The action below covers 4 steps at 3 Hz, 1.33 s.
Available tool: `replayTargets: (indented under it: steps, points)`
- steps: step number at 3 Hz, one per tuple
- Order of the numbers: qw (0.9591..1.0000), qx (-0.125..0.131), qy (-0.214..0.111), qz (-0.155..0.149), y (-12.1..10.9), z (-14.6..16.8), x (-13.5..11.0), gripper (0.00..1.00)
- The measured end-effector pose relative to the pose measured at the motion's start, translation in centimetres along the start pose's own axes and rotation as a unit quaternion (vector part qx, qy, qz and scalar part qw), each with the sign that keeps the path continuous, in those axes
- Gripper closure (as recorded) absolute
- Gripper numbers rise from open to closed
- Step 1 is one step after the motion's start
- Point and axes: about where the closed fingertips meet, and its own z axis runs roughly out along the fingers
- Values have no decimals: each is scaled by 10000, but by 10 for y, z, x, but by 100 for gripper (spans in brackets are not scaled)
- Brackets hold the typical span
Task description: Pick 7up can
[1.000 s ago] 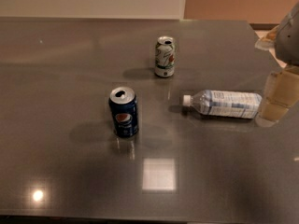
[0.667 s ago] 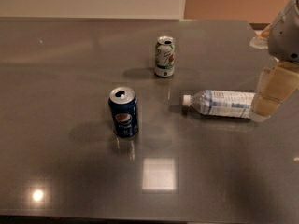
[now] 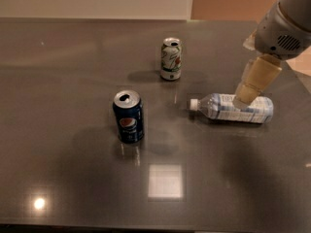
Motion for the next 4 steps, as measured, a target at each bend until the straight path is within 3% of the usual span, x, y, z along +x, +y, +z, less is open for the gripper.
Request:
replayTargets:
  steps: [2,4]
  points:
    - [9966,110,-663,473,-68,53,-42,0]
    - [9900,342,-1202,657,-132,91,-82,0]
